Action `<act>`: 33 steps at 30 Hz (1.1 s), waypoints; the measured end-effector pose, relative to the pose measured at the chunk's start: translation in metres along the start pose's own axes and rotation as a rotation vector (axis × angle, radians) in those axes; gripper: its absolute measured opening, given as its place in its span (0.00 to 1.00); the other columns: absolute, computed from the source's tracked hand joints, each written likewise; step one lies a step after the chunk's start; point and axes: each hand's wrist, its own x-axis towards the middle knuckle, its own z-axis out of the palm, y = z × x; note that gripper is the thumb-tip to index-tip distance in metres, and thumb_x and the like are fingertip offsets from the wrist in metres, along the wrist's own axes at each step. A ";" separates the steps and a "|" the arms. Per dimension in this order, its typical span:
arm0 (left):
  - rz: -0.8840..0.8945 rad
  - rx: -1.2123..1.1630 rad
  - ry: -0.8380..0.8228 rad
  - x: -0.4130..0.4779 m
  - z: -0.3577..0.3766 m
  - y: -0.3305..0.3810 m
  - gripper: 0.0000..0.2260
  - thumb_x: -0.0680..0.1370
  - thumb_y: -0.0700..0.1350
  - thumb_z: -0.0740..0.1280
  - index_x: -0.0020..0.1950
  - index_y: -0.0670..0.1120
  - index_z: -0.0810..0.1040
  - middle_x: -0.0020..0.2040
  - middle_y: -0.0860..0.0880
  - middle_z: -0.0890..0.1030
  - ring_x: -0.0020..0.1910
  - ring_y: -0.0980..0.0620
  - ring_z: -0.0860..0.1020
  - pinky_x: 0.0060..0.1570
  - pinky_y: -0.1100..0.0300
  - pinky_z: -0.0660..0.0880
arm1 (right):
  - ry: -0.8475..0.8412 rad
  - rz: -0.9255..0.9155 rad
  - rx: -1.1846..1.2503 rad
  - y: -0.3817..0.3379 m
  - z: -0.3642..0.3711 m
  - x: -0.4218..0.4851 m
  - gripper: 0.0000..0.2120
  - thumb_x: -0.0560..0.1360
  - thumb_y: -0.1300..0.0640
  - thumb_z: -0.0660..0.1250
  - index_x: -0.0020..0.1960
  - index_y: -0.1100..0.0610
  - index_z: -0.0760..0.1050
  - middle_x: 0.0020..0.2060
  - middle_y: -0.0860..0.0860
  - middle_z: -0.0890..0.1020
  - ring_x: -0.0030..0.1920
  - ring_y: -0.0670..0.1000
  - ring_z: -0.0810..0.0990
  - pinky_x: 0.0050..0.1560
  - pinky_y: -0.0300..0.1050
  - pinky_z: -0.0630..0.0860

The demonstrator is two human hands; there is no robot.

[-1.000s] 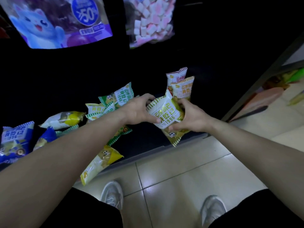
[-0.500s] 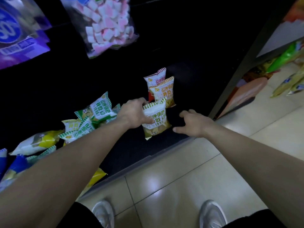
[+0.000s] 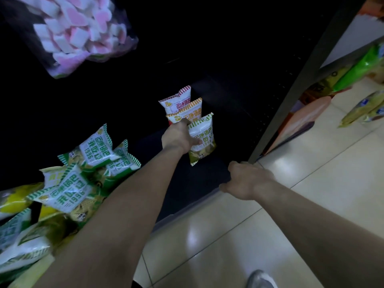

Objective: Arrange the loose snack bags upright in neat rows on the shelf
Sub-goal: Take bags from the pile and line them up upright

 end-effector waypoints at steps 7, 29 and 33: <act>0.022 0.000 0.066 0.007 0.025 0.012 0.31 0.66 0.58 0.78 0.65 0.51 0.73 0.55 0.48 0.80 0.56 0.46 0.76 0.48 0.47 0.78 | -0.026 0.021 0.000 0.006 0.002 0.005 0.29 0.75 0.38 0.64 0.70 0.53 0.65 0.64 0.53 0.72 0.63 0.56 0.73 0.55 0.52 0.72; -0.028 0.240 -0.202 -0.132 -0.136 -0.110 0.35 0.74 0.62 0.69 0.76 0.48 0.63 0.73 0.44 0.67 0.69 0.44 0.68 0.62 0.55 0.68 | 0.147 -0.232 0.106 -0.106 -0.020 -0.030 0.30 0.74 0.40 0.66 0.71 0.54 0.67 0.63 0.53 0.72 0.59 0.55 0.74 0.56 0.53 0.75; -0.048 0.326 -0.177 -0.182 -0.165 -0.174 0.35 0.74 0.63 0.67 0.76 0.49 0.63 0.72 0.44 0.69 0.68 0.43 0.69 0.61 0.51 0.71 | 0.162 -0.336 0.095 -0.151 -0.009 -0.038 0.34 0.75 0.39 0.65 0.75 0.54 0.62 0.69 0.53 0.69 0.63 0.56 0.73 0.56 0.53 0.74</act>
